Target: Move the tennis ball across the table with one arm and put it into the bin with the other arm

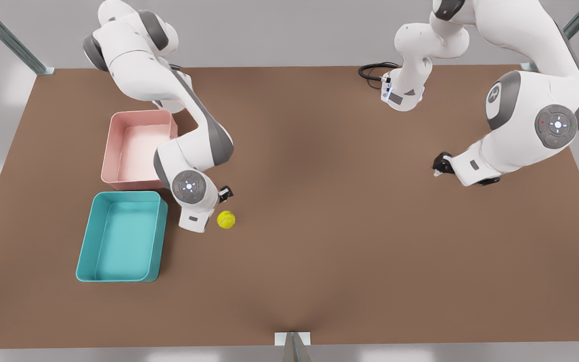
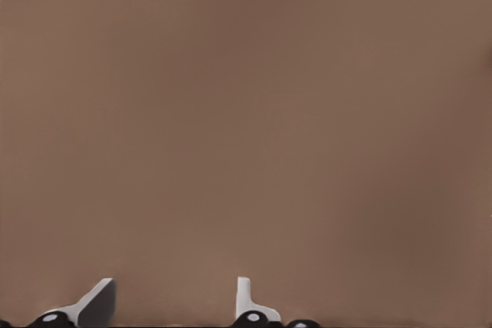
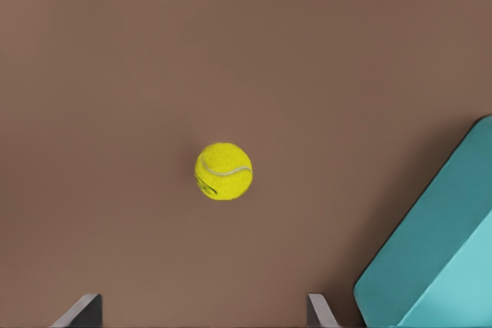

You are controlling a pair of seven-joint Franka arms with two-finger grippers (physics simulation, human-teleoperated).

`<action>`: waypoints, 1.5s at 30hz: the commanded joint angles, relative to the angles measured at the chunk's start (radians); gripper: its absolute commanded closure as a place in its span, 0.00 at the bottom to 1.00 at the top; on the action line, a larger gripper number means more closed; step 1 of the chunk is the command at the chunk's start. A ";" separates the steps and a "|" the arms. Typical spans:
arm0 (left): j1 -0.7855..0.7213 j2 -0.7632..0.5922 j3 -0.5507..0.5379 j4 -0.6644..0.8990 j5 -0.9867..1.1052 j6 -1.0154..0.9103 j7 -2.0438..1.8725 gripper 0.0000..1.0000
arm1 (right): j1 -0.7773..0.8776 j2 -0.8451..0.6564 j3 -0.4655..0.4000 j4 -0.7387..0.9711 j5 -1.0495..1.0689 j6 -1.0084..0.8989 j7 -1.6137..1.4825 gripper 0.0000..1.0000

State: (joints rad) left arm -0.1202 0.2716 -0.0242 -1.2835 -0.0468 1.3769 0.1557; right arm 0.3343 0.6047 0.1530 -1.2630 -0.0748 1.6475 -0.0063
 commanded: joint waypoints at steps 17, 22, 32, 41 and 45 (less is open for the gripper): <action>0.007 -0.003 -0.057 0.000 0.001 -0.030 -0.539 0.00 | -0.080 -0.008 -0.006 -0.412 0.063 0.680 0.356 0.00; 0.010 -0.003 -0.056 0.001 0.001 -0.030 -0.539 0.00 | -0.078 -0.006 -0.004 -0.461 0.063 0.710 0.364 0.00; 0.011 -0.003 -0.054 0.001 0.002 -0.030 -0.539 0.00 | -0.072 -0.010 -0.001 -0.561 0.063 0.767 0.376 0.00; 0.019 -0.002 -0.054 0.003 0.002 -0.028 -0.538 0.00 | -0.072 0.043 -0.003 -0.547 0.063 0.779 0.376 0.00; 0.019 0.001 -0.054 0.003 0.001 -0.027 -0.539 0.00 | -0.072 0.059 -0.003 -0.546 0.063 0.795 0.376 0.00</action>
State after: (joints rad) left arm -0.1024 0.2734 -0.0780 -1.2813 -0.0470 1.3492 -0.3388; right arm 0.2619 0.6633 0.1503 -1.8093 -0.0139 2.4266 0.3377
